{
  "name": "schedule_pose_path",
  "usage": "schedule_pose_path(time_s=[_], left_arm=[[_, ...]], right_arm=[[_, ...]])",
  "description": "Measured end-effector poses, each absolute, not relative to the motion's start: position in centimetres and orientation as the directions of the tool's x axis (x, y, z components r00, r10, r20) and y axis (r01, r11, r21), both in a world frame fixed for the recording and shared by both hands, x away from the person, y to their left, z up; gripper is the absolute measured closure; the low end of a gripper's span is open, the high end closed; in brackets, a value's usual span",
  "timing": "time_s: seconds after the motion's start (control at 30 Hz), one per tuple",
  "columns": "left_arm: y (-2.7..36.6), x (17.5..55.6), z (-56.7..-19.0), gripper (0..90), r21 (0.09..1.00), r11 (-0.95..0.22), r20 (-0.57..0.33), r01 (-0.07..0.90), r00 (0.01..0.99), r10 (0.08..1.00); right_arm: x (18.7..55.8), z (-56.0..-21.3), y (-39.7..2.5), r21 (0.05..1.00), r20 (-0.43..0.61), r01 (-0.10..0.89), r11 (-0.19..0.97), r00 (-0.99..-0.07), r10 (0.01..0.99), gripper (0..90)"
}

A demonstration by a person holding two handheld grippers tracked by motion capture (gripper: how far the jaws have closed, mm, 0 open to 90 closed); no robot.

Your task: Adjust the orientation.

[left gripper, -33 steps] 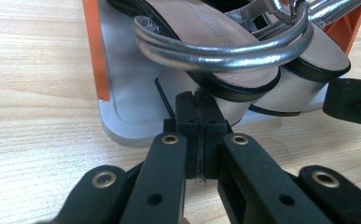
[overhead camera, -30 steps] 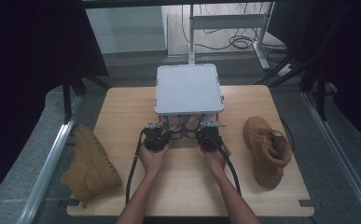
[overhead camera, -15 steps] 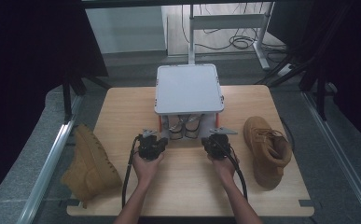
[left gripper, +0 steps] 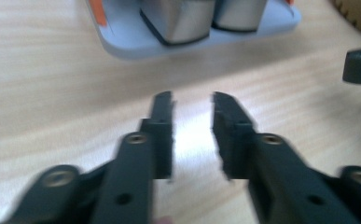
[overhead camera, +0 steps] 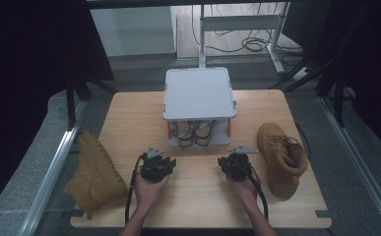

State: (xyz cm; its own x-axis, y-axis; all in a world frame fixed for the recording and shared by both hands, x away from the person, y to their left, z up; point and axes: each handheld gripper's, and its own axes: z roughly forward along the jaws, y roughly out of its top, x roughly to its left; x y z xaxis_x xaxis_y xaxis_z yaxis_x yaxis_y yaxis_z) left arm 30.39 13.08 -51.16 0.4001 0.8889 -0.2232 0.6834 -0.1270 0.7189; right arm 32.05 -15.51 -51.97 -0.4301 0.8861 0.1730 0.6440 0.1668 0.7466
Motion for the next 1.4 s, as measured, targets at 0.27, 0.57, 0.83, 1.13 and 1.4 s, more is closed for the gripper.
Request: schedule_pose_path(time_s=[0.27, 0.57, 0.83, 1.13, 1.4], left_arm=[[13.4, 29.1, -51.0, 56.0, 0.693, -0.16, -0.266, 0.703, 0.456, 0.849], [14.1, 26.9, -50.1, 47.7, 0.726, -0.193, -0.223, 0.66, 0.491, 0.842], [15.6, 25.3, -49.2, 56.7, 0.759, -0.202, -0.188, 0.619, 0.506, 0.842], [18.2, 24.0, -47.0, 87.1, 0.779, -0.187, -0.173, 0.599, 0.492, 0.853], [21.9, 23.0, -45.3, 90.0, 0.801, -0.118, -0.21, 0.587, 0.461, 0.862]], right_arm=[[30.0, -52.1, -15.9, 0.745, 0.202, 0.641, 0.186, -0.482, 0.853, 65.9], [28.3, -51.9, -16.3, 0.75, 0.216, 0.634, 0.188, -0.504, 0.836, 54.3], [28.0, -52.1, -16.9, 0.75, 0.229, 0.64, 0.168, -0.49, 0.841, 45.6], [27.7, -51.9, -17.0, 0.747, 0.263, 0.649, 0.148, -0.492, 0.83, 44.8], [27.6, -52.0, -16.8, 0.739, 0.265, 0.656, 0.151, -0.489, 0.831, 43.5]])
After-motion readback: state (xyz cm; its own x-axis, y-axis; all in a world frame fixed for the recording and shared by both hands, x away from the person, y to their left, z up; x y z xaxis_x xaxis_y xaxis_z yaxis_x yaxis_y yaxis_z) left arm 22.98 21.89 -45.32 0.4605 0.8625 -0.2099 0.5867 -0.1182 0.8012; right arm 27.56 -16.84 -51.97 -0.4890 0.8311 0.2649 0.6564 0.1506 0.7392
